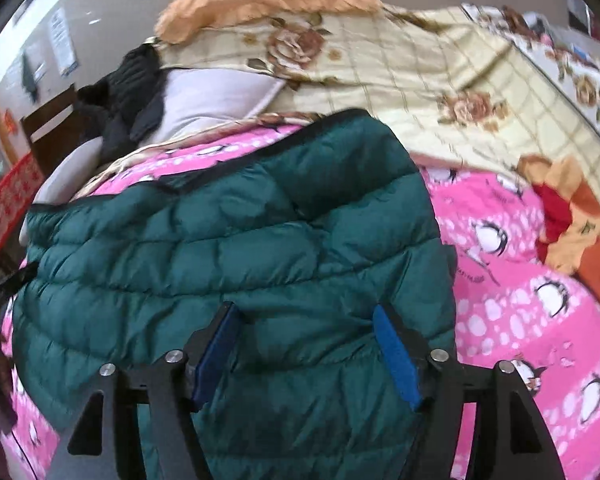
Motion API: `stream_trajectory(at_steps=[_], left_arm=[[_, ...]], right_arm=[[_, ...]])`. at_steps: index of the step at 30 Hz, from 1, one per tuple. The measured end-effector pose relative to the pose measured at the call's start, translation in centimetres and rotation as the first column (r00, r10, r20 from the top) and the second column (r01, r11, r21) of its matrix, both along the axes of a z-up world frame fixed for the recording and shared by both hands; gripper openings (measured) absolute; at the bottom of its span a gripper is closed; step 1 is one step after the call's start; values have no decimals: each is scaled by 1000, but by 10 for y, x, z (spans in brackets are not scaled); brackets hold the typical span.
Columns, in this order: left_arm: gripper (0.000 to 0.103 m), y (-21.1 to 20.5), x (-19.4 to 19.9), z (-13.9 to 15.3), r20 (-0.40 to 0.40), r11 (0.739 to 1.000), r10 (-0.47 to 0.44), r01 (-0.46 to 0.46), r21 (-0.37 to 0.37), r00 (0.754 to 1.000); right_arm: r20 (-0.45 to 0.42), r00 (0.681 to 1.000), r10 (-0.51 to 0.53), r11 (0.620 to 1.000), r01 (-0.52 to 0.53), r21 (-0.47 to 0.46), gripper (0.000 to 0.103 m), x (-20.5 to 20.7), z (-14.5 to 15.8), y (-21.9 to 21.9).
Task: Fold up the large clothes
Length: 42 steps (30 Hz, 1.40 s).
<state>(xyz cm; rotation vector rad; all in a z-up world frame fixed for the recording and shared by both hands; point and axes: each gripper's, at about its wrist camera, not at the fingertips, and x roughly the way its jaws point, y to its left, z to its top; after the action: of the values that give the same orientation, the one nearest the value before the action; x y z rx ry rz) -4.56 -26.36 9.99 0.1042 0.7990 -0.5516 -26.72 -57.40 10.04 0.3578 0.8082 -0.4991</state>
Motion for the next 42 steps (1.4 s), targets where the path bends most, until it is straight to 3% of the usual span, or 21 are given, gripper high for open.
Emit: stream_trajectory(at_steps=[4, 8, 10, 11, 14, 18, 24, 32, 35, 42], left_arm=[[74, 11, -4, 1, -22, 1000, -10, 10, -20, 1000], [74, 41, -5, 5, -87, 990, -59, 47, -132, 994], [74, 55, -4, 6, -119, 981, -84, 61, -186, 989], [74, 60, -3, 6, -135, 976, -98, 69, -205, 986], [74, 76, 3, 0, -209, 956, -152, 91, -278, 966], [74, 89, 15, -14, -335, 930, -208, 81, -357, 919], [74, 77, 13, -29, -372, 922, -256, 109, -372, 892], [98, 60, 16, -46, -390, 928, -256, 111, -357, 884], [102, 55, 20, -57, -430, 925, -254, 88, -370, 866], [103, 43, 13, -61, -415, 932, -234, 81, -354, 879]], right_arm=[[-2, 1000, -19, 1000, 19, 3, 73, 7, -2, -7], [59, 998, 35, 999, -35, 1, 74, -14, 14, -2], [88, 995, 42, 998, -45, 31, 96, -32, 20, -5], [102, 994, 41, 998, -46, 52, 101, -42, 22, -9], [123, 992, 24, 993, -37, 109, 103, -71, 22, -25], [168, 986, 8, 984, -37, 173, 103, -94, 15, -47], [173, 983, 63, 951, -112, 288, 103, -77, -17, -57], [225, 966, 129, 902, -209, 378, 103, -47, -50, -53], [218, 966, 138, 894, -217, 393, 103, -37, -55, -52], [197, 973, 118, 861, -199, 467, 103, -25, -66, -55]])
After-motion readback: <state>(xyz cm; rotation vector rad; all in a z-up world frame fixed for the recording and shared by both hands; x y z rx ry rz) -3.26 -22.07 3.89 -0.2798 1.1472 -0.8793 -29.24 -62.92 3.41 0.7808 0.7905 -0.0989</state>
